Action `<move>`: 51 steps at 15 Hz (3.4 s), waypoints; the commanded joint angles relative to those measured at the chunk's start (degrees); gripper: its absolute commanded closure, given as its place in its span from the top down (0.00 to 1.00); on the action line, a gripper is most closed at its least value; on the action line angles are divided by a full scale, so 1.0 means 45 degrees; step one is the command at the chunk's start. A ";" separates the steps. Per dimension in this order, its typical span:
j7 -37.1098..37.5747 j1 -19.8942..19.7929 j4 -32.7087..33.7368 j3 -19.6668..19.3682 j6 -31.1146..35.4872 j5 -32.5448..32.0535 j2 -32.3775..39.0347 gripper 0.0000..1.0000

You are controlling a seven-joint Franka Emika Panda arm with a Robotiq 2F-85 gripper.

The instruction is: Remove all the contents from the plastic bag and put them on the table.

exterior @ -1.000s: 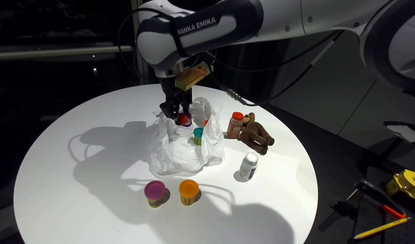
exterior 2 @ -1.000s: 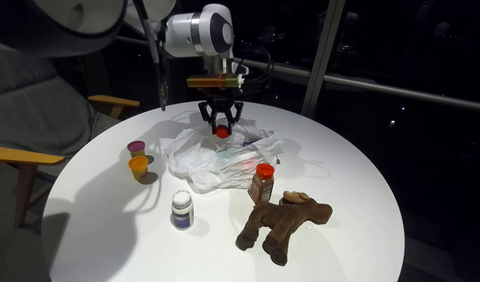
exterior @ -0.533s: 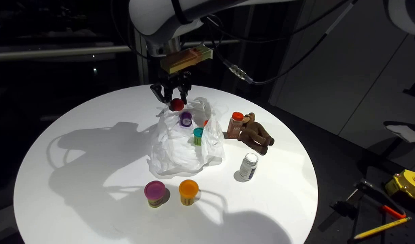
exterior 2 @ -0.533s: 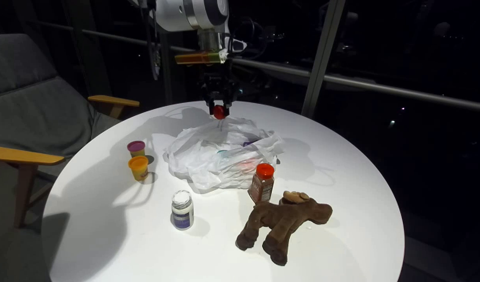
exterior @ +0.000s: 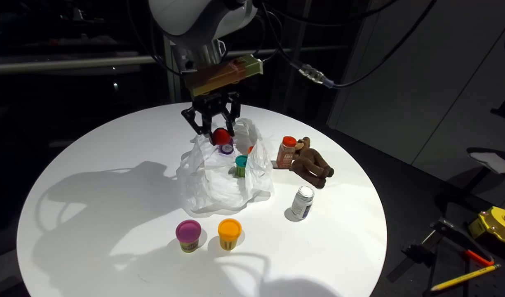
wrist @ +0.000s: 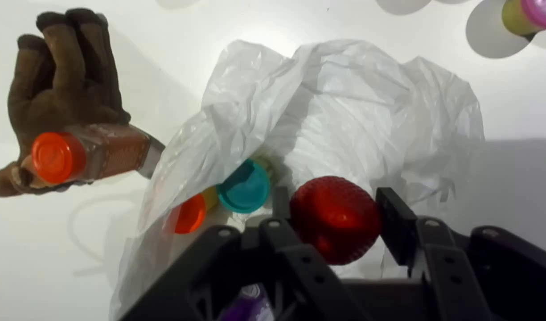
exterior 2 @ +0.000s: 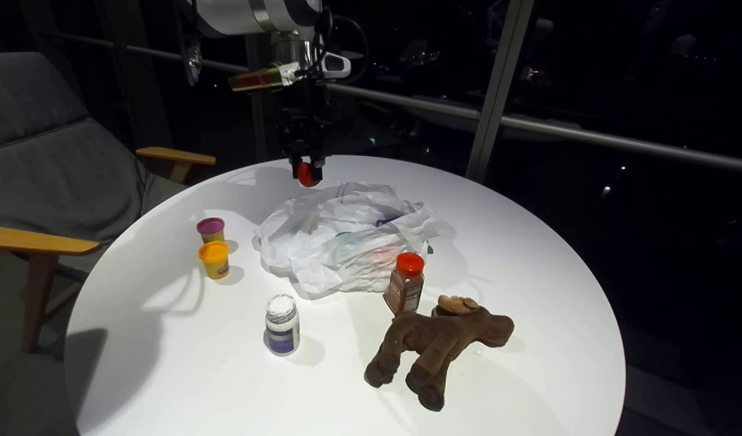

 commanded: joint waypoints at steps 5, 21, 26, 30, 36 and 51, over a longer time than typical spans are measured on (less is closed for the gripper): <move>0.0745 -0.0038 -0.5518 0.0116 0.0313 0.2463 -0.2982 0.26; 0.1145 0.0932 -1.2810 -0.1162 0.8504 0.0649 -0.4551 0.26; 0.0701 0.0934 -1.2826 -0.1185 0.9727 0.0936 -0.4791 0.84; 0.0094 0.0435 -1.2386 -0.0770 0.8931 0.1609 -0.5097 1.00; -0.0669 -0.0128 -1.0273 -0.0844 0.7173 0.1969 -0.4466 1.00; -0.1228 -0.0745 -0.3544 -0.0921 0.5711 0.2298 -0.0349 1.00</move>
